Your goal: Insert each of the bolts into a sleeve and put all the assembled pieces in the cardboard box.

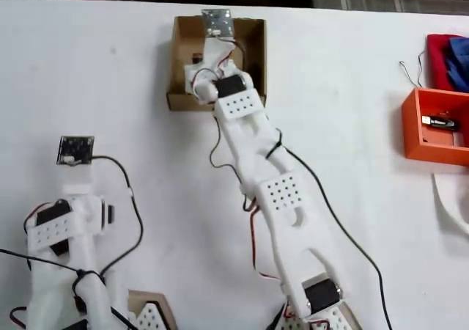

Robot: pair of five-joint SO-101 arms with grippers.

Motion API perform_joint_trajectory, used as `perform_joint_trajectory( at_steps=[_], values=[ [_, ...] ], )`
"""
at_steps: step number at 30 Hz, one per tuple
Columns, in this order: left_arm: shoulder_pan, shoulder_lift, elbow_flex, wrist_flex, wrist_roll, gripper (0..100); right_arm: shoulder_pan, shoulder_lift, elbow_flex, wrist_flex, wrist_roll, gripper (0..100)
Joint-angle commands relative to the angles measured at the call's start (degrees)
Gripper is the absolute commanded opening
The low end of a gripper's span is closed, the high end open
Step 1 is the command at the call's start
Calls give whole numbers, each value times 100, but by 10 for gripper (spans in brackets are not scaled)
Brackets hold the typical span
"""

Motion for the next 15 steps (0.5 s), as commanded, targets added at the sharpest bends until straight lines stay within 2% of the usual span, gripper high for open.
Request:
perform_joint_trajectory(
  at_steps=[1,15],
  values=[
    [-26,-123,-13,-97,9,203,-75,13,-88,-180,-53,22],
    [-26,-123,-13,-97,9,203,-163,127,-35,-198,-62,22]
  ],
)
